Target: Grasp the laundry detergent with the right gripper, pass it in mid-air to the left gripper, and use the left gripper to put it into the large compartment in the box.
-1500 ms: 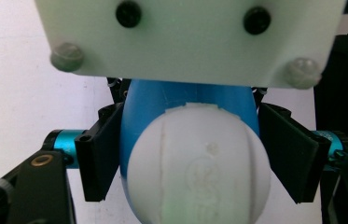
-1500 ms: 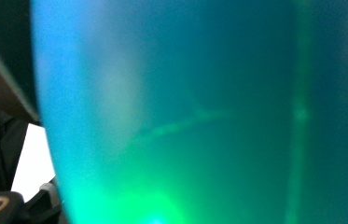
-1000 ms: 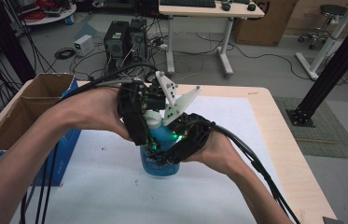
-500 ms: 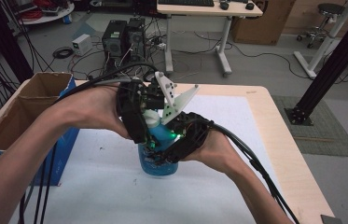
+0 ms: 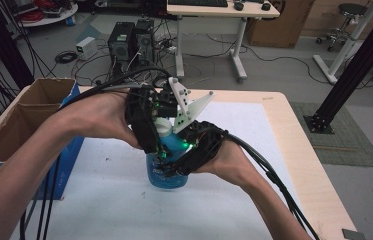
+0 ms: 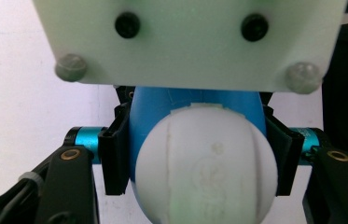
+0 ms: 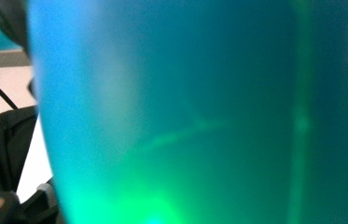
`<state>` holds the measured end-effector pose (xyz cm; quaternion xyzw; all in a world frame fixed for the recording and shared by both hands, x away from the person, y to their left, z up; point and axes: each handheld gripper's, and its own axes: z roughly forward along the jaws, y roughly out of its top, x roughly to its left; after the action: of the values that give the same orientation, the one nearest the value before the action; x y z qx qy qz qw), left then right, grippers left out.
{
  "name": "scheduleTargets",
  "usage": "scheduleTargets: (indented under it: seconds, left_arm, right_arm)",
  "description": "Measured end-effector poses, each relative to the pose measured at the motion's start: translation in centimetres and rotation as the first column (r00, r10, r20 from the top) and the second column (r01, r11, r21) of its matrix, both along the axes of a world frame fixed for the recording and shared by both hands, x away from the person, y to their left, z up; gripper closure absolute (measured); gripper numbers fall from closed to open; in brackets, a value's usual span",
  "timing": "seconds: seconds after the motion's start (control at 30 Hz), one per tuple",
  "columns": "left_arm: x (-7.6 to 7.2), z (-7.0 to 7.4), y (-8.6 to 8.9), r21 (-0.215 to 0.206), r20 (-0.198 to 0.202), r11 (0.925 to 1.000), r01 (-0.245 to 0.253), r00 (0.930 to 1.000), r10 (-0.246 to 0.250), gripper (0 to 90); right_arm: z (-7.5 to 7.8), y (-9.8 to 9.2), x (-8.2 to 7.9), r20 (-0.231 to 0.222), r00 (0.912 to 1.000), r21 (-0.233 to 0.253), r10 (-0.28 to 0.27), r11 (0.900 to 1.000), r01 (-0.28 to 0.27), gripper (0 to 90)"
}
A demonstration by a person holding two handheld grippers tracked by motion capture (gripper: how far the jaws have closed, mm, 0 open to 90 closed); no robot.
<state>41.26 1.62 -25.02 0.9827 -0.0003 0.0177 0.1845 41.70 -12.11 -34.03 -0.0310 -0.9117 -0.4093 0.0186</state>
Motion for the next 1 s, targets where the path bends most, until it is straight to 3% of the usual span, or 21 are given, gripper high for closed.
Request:
scheduleTargets:
  seconds: [0.13, 0.2, 0.43, 0.7, 0.8, 0.83, 0.87, 0.9, 1.0]
  left_arm:
    - [0.0, -0.2, -0.1, 0.011, 0.002, 0.9999, 0.002, 1.0, -0.002, 38.2]
    - [0.0, -0.1, 0.0, 0.011, 0.004, 0.9999, 0.0, 1.0, 0.0, 38.1]
    - [0.0, 0.1, 0.5, 0.019, 0.007, 0.9998, -0.007, 0.9999, 0.007, 38.1]
    - [0.2, 0.6, 1.3, 0.038, 0.008, 0.9984, -0.042, 0.9991, 0.042, 38.1]
    - [0.4, 1.3, 2.0, 0.036, 0.004, 0.9973, -0.064, 0.998, 0.063, 38.1]
    - [0.4, 1.7, 2.2, 0.041, 0.004, 0.9968, -0.069, 0.9976, 0.069, 38.1]
    - [0.5, 2.1, 2.5, 0.041, 0.004, 0.9961, -0.079, 0.9969, 0.079, 38.1]
    - [0.6, 2.5, 2.8, 0.039, 0.005, 0.9953, -0.088, 0.9961, 0.088, 38.1]
    - [0.8, 3.8, 3.6, 0.051, 0.014, 0.9914, -0.121, 0.9927, 0.12, 38.1]
  right_arm:
    - [0.2, -0.2, 0.1, 0.018, 0.9998, -0.009, -0.009, 1.0, 0.009, 33.3]
    - [0.1, -0.4, 0.0, 0.038, 0.9992, -0.022, -0.014, 1.0, 0.014, 33.2]
    - [0.1, -1.2, 0.0, 0.018, 0.9995, -0.016, -0.025, 1.0, 0.026, 31.1]
    - [1.0, -2.1, -0.5, 0.038, 0.9983, -0.055, -0.044, 0.997, 0.046, 27.1]
    - [1.5, -2.9, -0.7, 0.065, 0.9954, -0.119, -0.071, 0.99, 0.078, 23.3]
    - [1.5, -2.9, -0.7, 0.065, 0.9954, -0.119, -0.071, 0.99, 0.078, 23.3]
    - [1.7, -3.5, -0.9, 0.079, 0.993, -0.15, -0.088, 0.984, 0.099, 22.6]
    - [1.7, -3.5, -0.9, 0.079, 0.993, -0.15, -0.088, 0.984, 0.099, 22.6]
    - [2.0, -5.0, -1.1, 0.089, 0.9885, -0.201, -0.122, 0.97, 0.138, 22.3]
